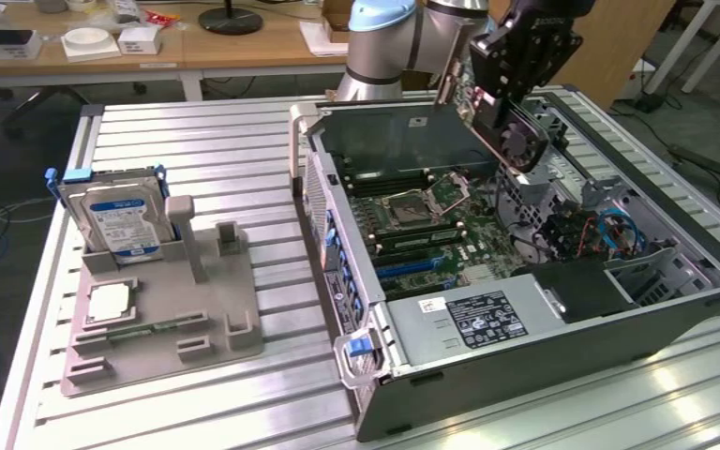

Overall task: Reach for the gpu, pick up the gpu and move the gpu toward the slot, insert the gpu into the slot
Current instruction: 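Insert the gpu into the slot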

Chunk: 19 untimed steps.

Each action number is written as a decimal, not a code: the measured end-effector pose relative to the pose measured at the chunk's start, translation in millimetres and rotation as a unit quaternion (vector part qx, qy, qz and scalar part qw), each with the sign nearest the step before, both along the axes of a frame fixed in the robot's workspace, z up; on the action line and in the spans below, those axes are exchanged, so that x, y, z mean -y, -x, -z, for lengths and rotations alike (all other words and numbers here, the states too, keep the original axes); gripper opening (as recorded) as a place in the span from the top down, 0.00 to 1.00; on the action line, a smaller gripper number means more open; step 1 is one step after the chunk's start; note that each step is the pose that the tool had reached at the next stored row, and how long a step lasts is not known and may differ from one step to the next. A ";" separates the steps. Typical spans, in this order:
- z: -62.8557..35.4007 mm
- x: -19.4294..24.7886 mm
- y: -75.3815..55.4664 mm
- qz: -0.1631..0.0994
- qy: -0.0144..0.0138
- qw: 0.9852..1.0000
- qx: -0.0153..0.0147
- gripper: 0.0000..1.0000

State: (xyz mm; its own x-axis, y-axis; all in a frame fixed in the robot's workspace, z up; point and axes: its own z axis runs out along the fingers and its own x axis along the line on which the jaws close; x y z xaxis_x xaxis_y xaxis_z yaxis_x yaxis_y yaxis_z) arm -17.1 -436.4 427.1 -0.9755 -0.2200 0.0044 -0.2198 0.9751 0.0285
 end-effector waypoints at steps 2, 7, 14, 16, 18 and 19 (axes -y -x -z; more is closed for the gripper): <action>0.0 0.0 0.0 -0.011 0.000 1.000 0.000 0.74; 0.0 0.0 0.0 -0.043 0.000 0.999 0.000 0.74; 0.0 0.1 0.0 -0.085 0.000 0.996 0.000 0.74; 0.0 0.1 0.0 -0.097 0.000 0.995 0.000 0.74; 0.0 0.2 0.0 -0.109 0.000 0.994 0.000 0.74; 0.0 0.2 0.0 -0.115 0.000 0.993 0.000 0.74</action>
State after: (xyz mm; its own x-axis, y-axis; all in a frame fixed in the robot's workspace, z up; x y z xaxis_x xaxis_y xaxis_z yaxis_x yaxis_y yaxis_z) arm -17.1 -436.6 427.1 -0.8997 -0.4365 0.0045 -0.4362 0.8994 0.0283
